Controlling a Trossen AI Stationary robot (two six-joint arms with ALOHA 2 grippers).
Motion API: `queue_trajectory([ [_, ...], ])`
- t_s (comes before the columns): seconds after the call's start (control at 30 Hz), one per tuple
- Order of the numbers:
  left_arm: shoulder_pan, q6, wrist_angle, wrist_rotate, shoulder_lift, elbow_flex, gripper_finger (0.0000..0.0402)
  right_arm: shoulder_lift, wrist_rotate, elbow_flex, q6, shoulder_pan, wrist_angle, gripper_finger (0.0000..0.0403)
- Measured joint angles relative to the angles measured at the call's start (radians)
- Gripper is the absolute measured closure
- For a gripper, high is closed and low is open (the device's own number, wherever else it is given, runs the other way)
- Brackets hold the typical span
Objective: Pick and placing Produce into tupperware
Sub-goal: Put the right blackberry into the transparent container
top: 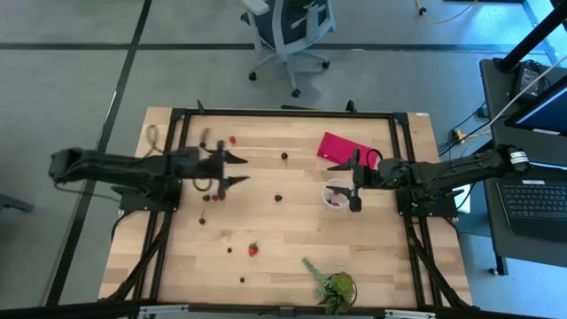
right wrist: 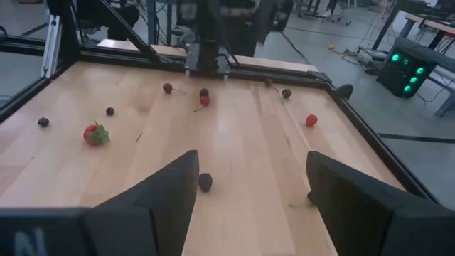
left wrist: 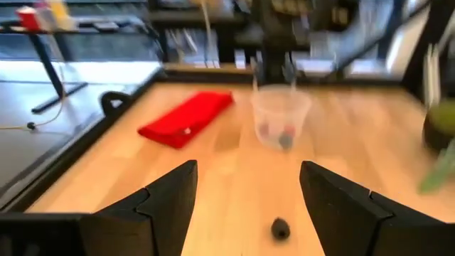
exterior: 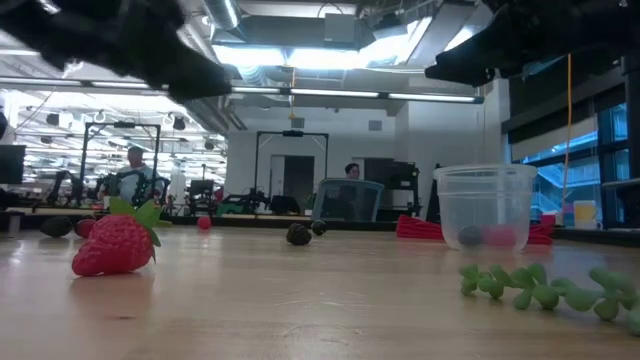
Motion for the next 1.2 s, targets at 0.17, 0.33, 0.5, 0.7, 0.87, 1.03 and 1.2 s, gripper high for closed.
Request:
queue_trajectory([
  [0.17,-0.055,0.053,-0.005,-0.013,0.300,0.137,0.0160,0.000,0.000,0.000,0.004,0.000,-0.002,0.0141],
  [0.33,-0.099,0.031,-0.007,-0.021,0.532,0.232,0.0160,0.000,0.000,0.000,0.003,0.000,-0.002,0.0141],
  [0.5,-0.127,0.021,-0.005,-0.045,0.696,0.323,0.0160,0.000,0.000,0.000,0.003,0.000,-0.005,0.0141],
  [0.7,-0.138,0.016,-0.003,-0.044,0.836,0.411,0.0160,0.000,0.000,0.000,0.003,0.000,-0.020,0.0141],
  [0.87,-0.117,-0.082,-0.057,-0.030,0.911,0.428,0.0160,0.000,0.000,0.000,0.003,0.000,-0.024,0.0141],
  [1.03,-0.112,-0.103,-0.071,-0.032,0.945,0.428,0.0161,0.000,0.000,0.000,0.003,0.000,-0.029,0.0141],
  [1.2,-0.114,-0.103,-0.088,-0.066,0.945,0.428,0.0174,0.000,0.000,0.000,0.003,0.000,-0.029,0.0141],
])
